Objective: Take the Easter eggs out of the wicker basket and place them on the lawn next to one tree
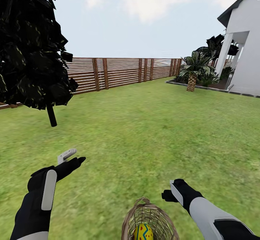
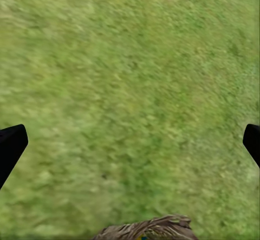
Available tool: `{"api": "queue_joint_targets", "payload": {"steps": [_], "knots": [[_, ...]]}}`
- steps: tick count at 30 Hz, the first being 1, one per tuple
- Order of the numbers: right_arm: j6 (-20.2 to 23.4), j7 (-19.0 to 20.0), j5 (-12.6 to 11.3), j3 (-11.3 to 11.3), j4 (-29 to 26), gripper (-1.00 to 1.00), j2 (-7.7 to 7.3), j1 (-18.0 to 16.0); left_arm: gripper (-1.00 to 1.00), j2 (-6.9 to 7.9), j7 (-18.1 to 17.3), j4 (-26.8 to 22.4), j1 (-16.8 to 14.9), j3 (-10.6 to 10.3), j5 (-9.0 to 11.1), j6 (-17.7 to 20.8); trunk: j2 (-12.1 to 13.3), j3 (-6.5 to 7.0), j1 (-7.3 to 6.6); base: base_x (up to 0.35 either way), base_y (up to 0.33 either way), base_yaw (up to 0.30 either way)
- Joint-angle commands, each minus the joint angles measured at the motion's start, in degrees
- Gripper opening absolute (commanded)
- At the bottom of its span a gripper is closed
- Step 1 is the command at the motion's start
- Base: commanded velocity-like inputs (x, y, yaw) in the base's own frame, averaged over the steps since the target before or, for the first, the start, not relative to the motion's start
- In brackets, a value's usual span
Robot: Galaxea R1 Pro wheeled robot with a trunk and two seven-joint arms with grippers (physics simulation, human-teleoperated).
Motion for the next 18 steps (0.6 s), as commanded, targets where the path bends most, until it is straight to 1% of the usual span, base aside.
{"api": "queue_joint_targets", "payload": {"steps": [1,9,13,14,18], "knots": [[0.25,-0.41,-0.50,0.15,-0.10,1.00,0.00,-0.02,1.00,-0.05,0.35,-0.05,-0.06,0.11,0.58,0.29,-0.45,-0.25,0.23,0.000,0.000,0.000],[0.28,-0.42,-0.28,0.20,-0.01,1.00,0.06,-0.02,1.00,-0.06,0.40,-0.05,-0.06,0.11,0.44,0.34,-3.66,-1.69,1.98,0.000,0.000,0.000],[0.26,-0.43,0.56,0.17,-0.05,1.00,0.08,-0.02,1.00,-0.06,0.42,-0.05,-0.06,0.11,0.40,0.38,-5.27,-2.40,2.86,-0.001,0.000,0.000],[0.25,-0.43,1.06,0.16,-0.05,1.00,0.09,-0.02,1.00,-0.06,0.42,-0.05,-0.06,0.11,0.39,0.43,-5.67,-2.58,3.08,-0.170,0.000,0.000],[0.25,-0.42,1.50,0.09,-0.05,1.00,0.11,-0.02,1.00,-0.06,0.42,-0.05,-0.06,0.09,0.40,0.47,-7.27,-3.30,3.96,-0.227,0.000,0.000]]}}
